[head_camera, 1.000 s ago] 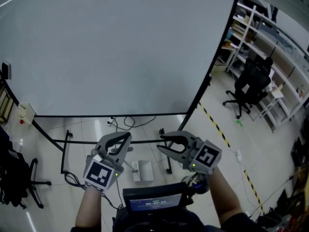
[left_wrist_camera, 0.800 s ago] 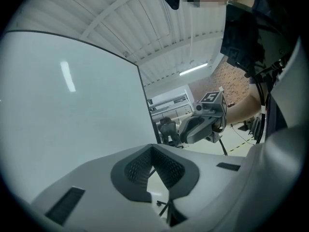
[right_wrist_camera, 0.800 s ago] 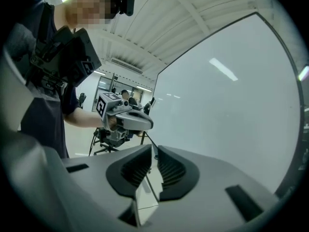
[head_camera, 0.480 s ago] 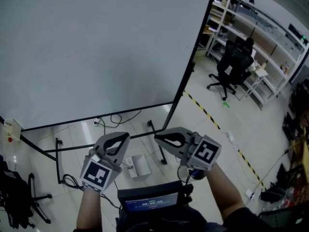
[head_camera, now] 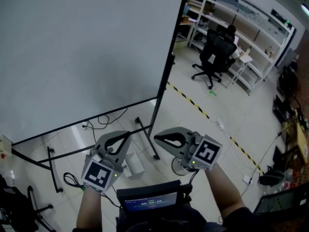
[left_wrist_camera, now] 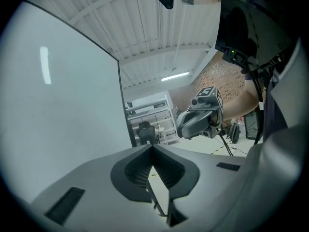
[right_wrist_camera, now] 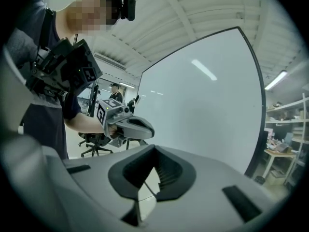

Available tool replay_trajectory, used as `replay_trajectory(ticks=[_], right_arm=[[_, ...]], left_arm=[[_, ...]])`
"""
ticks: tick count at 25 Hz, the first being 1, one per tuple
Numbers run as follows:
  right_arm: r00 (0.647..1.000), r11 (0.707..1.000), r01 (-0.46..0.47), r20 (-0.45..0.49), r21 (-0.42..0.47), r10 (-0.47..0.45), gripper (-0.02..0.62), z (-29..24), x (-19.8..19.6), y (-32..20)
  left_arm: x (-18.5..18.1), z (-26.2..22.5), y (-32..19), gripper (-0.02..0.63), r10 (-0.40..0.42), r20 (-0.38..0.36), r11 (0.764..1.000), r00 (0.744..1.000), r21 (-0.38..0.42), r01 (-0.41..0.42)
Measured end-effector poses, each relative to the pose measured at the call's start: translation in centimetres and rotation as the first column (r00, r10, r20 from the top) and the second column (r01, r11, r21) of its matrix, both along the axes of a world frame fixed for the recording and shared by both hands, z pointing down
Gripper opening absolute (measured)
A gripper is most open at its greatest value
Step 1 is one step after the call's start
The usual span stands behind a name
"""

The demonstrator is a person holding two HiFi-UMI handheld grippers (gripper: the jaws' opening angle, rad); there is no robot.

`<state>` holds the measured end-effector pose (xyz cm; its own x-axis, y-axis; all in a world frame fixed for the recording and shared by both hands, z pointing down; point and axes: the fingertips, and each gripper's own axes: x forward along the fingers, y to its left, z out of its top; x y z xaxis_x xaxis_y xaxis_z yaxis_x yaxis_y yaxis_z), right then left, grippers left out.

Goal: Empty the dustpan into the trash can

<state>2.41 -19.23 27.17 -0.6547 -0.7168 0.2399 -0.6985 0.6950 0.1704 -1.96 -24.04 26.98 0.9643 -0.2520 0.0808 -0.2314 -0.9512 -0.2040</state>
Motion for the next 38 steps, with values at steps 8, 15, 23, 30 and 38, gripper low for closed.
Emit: replay_trajectory(ticks=[8, 15, 23, 30, 38], right_arm=[[0.999, 1.000, -0.004, 0.053, 0.016, 0.003, 0.008, -0.5, 1.6, 1.9], [0.995, 0.999, -0.009, 0.095, 0.046, 0.004, 0.008, -0.9, 5.0, 3.8], [0.989, 0.998, 0.019, 0.146, 0.055, -0.027, 0.008, -1.2, 10.8, 6.7], [0.981, 0.995, 0.084, 0.173, 0.048, -0.091, 0.008, -0.6, 15.3, 9.6], [0.968, 0.994, 0.102, 0.224, 0.048, -0.110, 0.008, -0.1, 19.6, 12.5]], left_arm=[[0.7, -1.0, 1.2, 0.000, -0.025, -0.023, 1.000, 0.999, -0.007, 0.025], [4.1, -1.0, 3.3, 0.000, -0.014, 0.015, 1.000, 1.000, 0.012, 0.014], [9.4, -1.1, 6.6, 0.000, -0.057, 0.054, 0.998, 0.997, 0.012, 0.056], [14.7, -0.6, 10.3, 0.000, -0.065, 0.077, 0.998, 0.995, 0.027, 0.063], [18.7, -0.2, 13.9, 0.000, -0.095, 0.078, 0.995, 0.992, 0.010, 0.094]])
